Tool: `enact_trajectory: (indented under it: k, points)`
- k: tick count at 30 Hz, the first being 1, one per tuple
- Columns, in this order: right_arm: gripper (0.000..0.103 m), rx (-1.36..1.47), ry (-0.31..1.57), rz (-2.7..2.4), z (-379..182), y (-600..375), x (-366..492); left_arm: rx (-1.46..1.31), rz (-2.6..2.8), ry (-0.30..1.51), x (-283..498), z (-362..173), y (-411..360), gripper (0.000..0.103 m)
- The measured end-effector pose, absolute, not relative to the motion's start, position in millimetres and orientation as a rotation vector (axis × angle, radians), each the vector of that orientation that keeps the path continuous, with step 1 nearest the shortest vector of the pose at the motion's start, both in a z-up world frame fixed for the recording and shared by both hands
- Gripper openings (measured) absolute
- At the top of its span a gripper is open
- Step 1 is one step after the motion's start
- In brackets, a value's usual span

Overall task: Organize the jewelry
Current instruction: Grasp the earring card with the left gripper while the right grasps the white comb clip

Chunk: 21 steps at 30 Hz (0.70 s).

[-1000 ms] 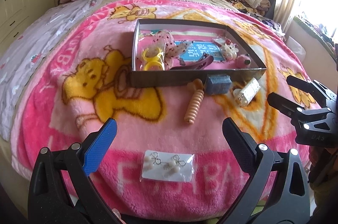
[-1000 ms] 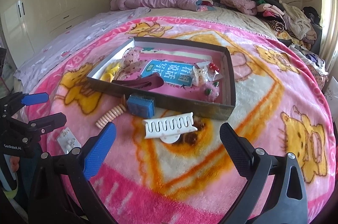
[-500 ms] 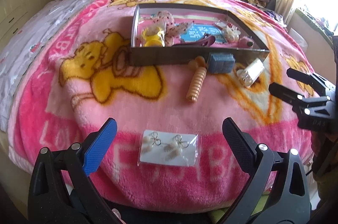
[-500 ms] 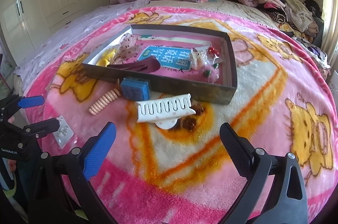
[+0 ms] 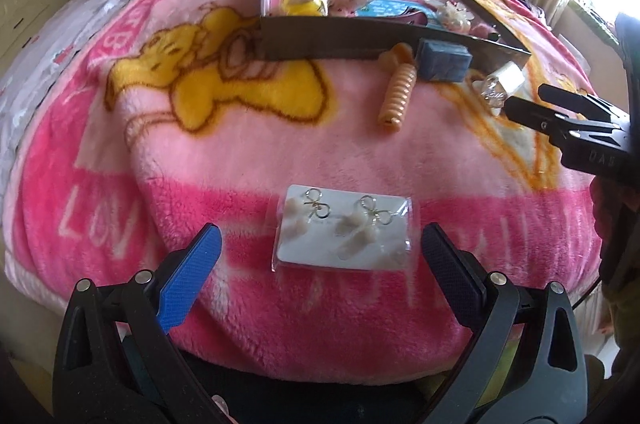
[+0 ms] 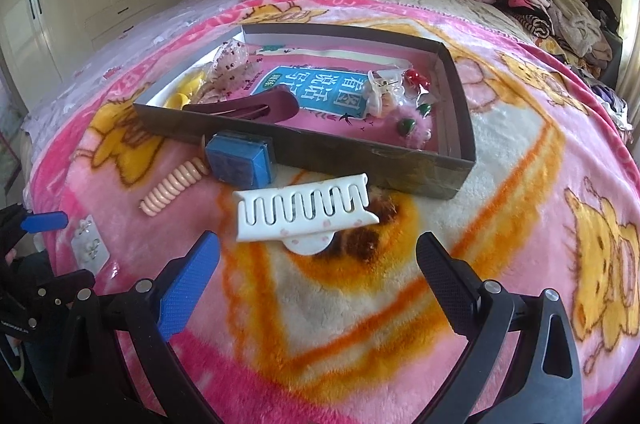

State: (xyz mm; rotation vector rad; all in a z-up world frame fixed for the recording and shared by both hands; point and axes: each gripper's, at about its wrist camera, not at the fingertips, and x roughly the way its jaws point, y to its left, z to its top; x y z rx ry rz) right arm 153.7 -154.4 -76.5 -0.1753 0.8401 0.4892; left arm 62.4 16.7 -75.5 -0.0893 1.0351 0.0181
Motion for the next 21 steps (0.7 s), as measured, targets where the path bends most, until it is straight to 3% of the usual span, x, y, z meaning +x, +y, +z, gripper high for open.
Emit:
enact_trajectory:
  k: [13,15,19,20,21]
  points:
    - [0.096,-0.198,0.855,0.493,-86.5,-144.3,174.3,-0.099,0.003,1.04,69.0,-86.5,20.3,0.091]
    - [0.096,-0.2,0.858,0.496,-87.6,-141.9,176.5,-0.1,0.004,1.039,69.6,-86.0,21.0,0.088]
    - [0.095,-0.194,0.854,0.511,-87.4,-137.7,178.4,-0.112,0.007,1.031,70.6,-82.8,24.2,0.072]
    - [0.094,-0.193,0.853,0.519,-87.3,-136.5,178.3,-0.116,0.006,1.029,71.1,-81.7,25.0,0.069]
    - [0.084,-0.194,0.853,0.523,-87.2,-135.0,177.6,-0.121,0.004,1.025,71.8,-80.5,26.1,0.067]
